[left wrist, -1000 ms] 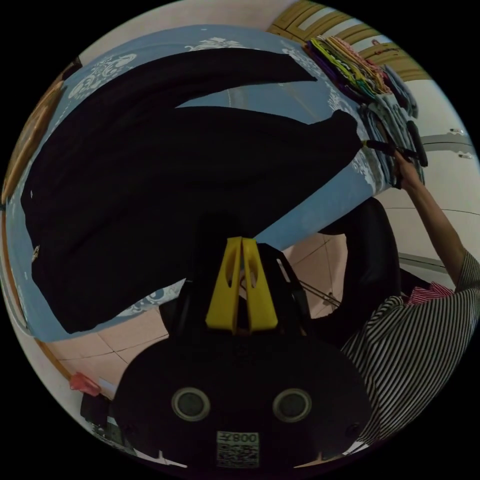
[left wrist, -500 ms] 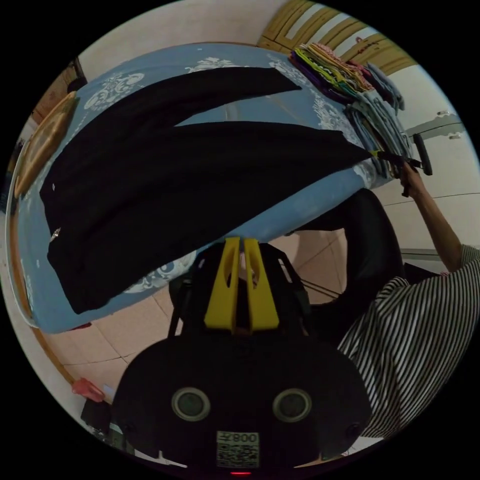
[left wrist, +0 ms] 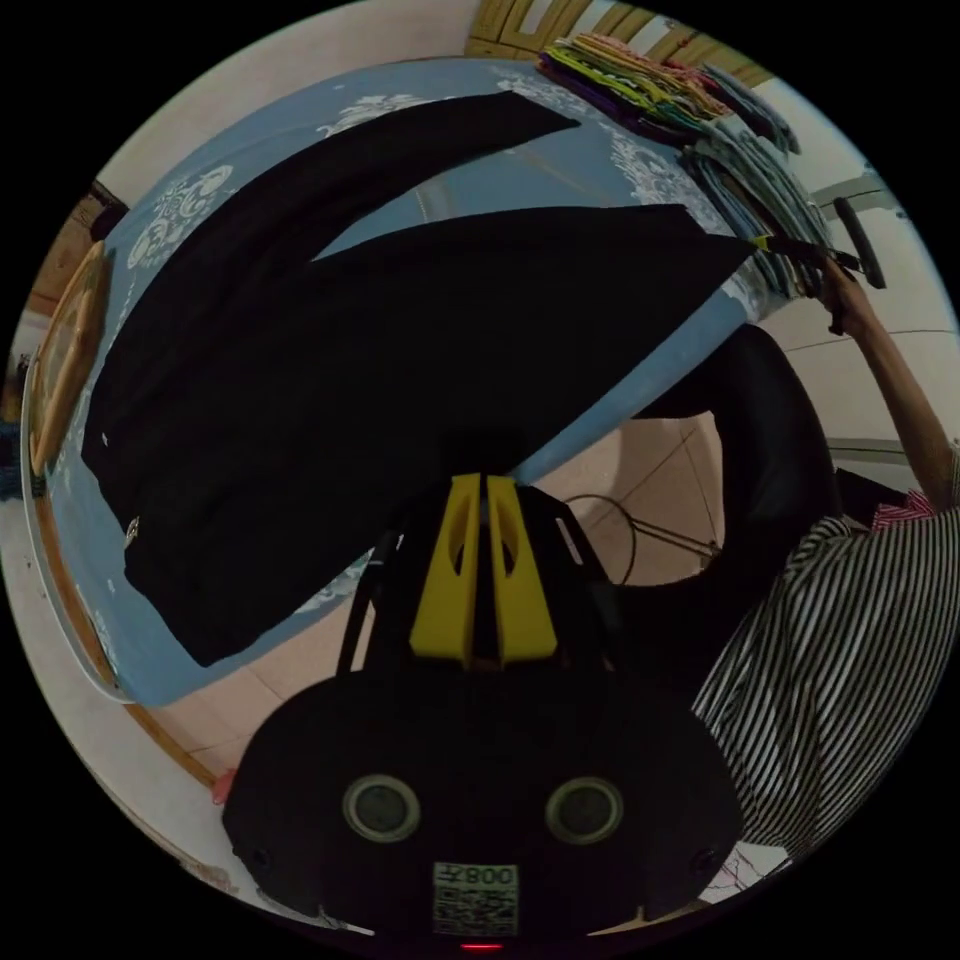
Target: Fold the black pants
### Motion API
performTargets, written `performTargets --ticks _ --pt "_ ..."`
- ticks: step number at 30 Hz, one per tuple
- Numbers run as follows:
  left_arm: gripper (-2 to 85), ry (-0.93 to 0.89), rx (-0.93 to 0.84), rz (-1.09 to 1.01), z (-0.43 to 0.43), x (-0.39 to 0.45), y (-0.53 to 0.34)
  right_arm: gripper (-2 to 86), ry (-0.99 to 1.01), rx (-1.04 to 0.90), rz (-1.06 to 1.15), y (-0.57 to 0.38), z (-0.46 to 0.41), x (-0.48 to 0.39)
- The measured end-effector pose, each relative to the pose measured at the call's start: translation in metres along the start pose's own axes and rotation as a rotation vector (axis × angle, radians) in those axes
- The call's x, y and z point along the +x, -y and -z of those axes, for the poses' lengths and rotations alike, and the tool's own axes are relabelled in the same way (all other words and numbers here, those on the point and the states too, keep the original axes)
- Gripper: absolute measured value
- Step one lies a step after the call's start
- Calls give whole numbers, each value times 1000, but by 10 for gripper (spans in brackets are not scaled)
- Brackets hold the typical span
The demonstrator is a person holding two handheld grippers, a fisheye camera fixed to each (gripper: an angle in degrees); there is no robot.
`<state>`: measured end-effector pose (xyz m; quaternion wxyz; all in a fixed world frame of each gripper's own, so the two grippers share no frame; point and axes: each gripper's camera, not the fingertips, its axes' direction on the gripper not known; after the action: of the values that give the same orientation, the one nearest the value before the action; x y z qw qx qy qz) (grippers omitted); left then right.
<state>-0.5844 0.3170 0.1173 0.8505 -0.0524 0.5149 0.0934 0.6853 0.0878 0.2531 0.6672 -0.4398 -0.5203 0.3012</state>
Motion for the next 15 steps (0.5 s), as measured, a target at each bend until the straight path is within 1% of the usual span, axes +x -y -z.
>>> performTargets --ticks 2,8,11,14,15 --pt "15 -14 -6 5 5 -3 -13 7 6 4 4 -9 4 -1" --pt "24 -83 -84 97 2 -26 -28 7 70 -132 -99 -27 -34 10" --pt "35 -70 -68 88 20 -32 -36 7 123 -81 -140 -29 -24 13" --pt "49 -92 4 119 46 -42 -52 3 50 -28 -158 -28 -7 12" --pt "56 -116 54 151 59 -49 -61 2 66 4 -160 -27 1 11"
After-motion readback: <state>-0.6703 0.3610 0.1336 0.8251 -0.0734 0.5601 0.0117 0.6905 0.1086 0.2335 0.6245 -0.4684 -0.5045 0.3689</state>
